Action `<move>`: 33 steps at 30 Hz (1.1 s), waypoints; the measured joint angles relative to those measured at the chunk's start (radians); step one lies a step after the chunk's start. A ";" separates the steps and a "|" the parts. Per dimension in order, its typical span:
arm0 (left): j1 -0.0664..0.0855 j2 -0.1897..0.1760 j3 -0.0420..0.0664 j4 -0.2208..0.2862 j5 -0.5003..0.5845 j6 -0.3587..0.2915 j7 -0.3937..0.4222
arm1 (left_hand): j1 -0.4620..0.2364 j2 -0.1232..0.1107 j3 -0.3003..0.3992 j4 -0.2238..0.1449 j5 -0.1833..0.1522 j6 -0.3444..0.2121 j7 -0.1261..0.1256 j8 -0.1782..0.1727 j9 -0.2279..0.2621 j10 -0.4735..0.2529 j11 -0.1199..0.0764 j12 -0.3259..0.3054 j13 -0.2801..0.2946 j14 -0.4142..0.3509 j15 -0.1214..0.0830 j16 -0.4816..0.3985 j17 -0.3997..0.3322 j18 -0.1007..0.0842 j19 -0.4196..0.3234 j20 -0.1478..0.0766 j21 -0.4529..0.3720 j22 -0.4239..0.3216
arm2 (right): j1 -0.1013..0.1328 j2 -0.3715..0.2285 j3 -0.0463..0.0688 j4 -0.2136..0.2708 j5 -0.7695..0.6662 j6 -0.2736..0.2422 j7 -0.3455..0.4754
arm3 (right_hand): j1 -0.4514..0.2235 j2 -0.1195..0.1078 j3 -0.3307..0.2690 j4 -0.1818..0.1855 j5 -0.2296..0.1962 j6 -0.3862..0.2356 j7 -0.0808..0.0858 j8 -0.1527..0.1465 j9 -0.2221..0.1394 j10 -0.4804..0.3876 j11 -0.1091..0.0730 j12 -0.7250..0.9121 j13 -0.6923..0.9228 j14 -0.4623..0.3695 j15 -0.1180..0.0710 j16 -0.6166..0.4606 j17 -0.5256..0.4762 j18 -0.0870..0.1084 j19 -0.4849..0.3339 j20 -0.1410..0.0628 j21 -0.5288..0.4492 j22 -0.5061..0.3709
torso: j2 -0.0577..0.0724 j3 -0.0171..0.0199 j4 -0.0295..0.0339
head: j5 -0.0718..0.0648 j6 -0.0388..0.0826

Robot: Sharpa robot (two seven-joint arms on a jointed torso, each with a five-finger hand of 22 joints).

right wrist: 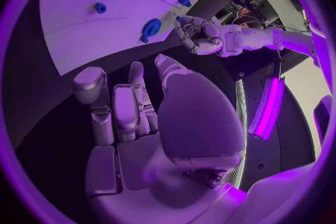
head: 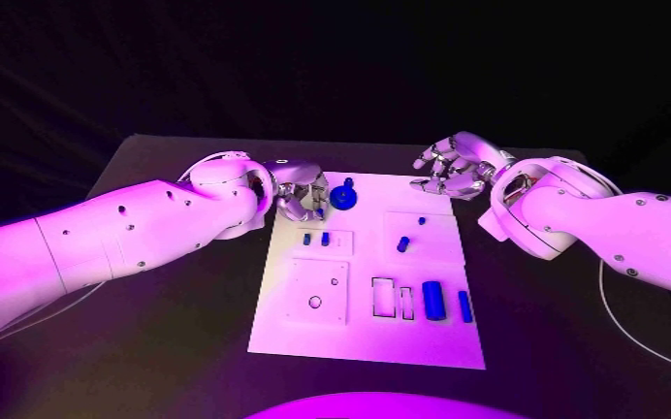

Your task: Assemble the parts on the task board

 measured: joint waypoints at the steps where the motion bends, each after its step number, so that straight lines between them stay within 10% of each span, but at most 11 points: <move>1: 0.000 0.001 0.000 -0.002 0.000 0.001 0.000 | 0.000 0.000 0.000 0.000 0.000 0.001 -0.001 0.000 0.000 0.001 -0.001 0.000 0.000 0.000 0.000 0.000 0.000 0.000 0.000 0.000 0.000 0.000 | 0.000 0.000 0.000 0.000 0.000 0.000 0.000 | 0.000 0.000 0.000 0.000 0.000 0.000 0.000 0.000 0.000 0.000 0.000 0.000 0.000 0.000 0.000 0.000 0.000 0.000 0.000 0.000 0.000 0.000 | 0.000 -0.0001 0.0000 | 0.000 0.000; 33: -0.002 0.033 -0.007 -0.037 0.005 0.044 0.000 | 0.000 0.000 0.000 0.000 0.000 0.001 -0.001 0.000 0.000 0.005 0.002 -0.004 0.000 0.000 0.000 0.000 -0.005 0.000 0.000 0.000 0.000 -0.002 | -0.001 0.003 0.000 -0.002 0.000 0.000 0.000 | 0.000 0.000 0.000 0.000 0.000 0.000 0.000 0.000 0.000 0.000 0.000 -0.004 -0.002 0.000 0.000 -0.004 0.000 0.000 0.000 0.000 0.000 0.000 | 0.000 0.0005 -0.0013 | 0.001 -0.004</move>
